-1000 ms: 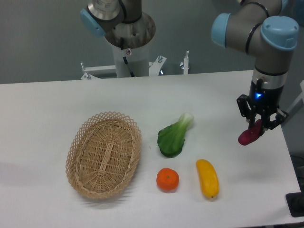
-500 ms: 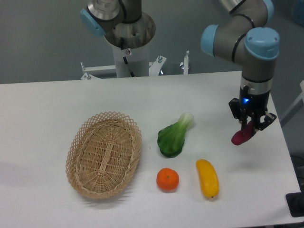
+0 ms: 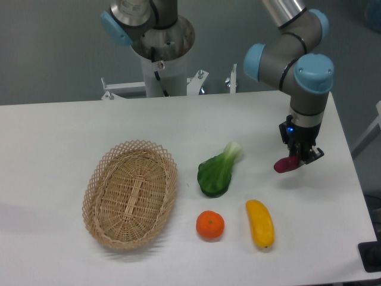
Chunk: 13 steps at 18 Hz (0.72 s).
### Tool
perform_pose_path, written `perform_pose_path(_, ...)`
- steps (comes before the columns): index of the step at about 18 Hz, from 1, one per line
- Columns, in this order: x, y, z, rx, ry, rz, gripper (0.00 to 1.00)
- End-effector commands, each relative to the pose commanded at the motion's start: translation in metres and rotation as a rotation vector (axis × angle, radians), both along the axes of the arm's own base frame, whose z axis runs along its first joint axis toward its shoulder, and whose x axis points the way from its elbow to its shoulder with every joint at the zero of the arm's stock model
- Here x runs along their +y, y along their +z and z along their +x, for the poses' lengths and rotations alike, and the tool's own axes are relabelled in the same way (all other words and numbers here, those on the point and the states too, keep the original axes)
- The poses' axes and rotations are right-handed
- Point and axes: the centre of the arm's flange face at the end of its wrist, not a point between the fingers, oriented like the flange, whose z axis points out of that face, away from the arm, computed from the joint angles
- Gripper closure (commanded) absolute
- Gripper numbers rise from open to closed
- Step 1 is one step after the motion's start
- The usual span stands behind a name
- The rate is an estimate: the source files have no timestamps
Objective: Place the sweet potato on the table
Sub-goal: 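Move the held purple sweet potato sideways and lower it toward the table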
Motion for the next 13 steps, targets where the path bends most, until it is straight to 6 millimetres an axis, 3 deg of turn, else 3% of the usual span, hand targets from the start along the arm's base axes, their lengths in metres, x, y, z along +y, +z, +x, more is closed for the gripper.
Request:
perform_pose_path(3,-0.021,-0.017,0.005,-0.022,-0.029,-0.016,0.84)
perform_pose_path(9,-0.021,-0.022,0.008,-0.025,-0.015,-0.013,0.80)
perform_pose_path(10,-0.021,-0.022,0.008,-0.026,-0.012,-0.011,0.74)
perform_pose_path(11,-0.021,-0.021,0.008,-0.026,0.007,-0.007,0.60)
perform_pose_path(13,-0.019,-0.015,0.005,-0.015,0.040,0.004,0.13)
